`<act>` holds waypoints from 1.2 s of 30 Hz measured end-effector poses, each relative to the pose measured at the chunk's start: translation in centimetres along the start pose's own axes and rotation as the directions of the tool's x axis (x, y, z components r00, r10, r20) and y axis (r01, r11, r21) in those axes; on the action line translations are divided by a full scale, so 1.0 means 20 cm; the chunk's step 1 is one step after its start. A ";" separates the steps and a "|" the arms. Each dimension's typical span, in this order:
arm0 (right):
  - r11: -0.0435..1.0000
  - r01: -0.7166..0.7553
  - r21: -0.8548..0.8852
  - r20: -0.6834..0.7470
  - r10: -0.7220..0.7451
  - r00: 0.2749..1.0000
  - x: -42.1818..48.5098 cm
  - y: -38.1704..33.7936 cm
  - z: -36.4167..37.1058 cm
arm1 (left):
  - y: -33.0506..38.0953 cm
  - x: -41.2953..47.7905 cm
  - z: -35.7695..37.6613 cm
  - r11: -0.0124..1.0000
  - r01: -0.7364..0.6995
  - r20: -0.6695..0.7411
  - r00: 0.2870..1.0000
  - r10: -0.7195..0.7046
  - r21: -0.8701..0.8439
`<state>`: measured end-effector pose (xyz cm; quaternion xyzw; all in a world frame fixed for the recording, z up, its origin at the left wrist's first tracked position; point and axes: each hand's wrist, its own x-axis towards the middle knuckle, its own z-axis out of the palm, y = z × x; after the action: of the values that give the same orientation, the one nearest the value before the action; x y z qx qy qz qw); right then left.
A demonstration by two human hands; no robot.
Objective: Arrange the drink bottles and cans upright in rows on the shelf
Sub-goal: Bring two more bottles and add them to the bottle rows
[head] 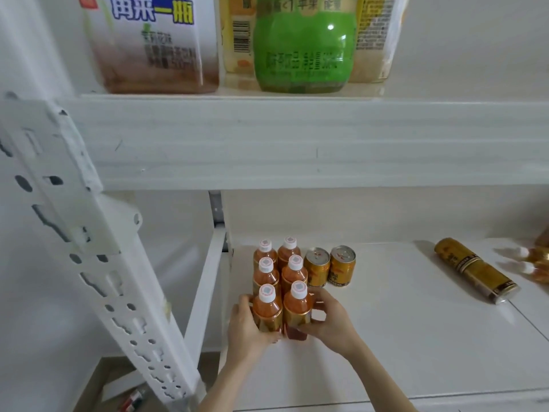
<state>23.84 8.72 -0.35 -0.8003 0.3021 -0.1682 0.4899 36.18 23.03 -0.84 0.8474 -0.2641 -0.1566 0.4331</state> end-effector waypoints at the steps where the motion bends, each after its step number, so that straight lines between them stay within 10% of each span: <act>1: 1.000 -0.008 0.001 0.000 0.008 1.000 0.01 0.00 0.00 | 0.01 0.01 0.00 1.000 0.004 0.003 1.000 -0.004 0.009; 15: 0.973 0.053 -0.225 -0.018 -0.058 0.998 -0.03 -0.01 -0.01 | 0.04 0.00 -0.01 0.990 -0.005 0.122 0.992 -0.012 0.139; 24: 0.690 0.071 -0.720 -0.082 -0.186 0.979 -0.34 0.10 -0.13 | -0.04 -0.27 0.00 0.911 -0.244 0.065 0.970 0.236 0.333; 36: 0.542 -0.041 -0.839 -0.156 -0.168 0.973 -0.58 0.25 -0.46 | 0.14 -0.48 0.26 0.708 -0.537 0.212 0.840 0.500 0.459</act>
<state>8.26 8.23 -0.17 -0.9236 0.3680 -0.1077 0.0060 24.99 23.89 -1.26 0.8150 -0.5381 0.0151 0.2145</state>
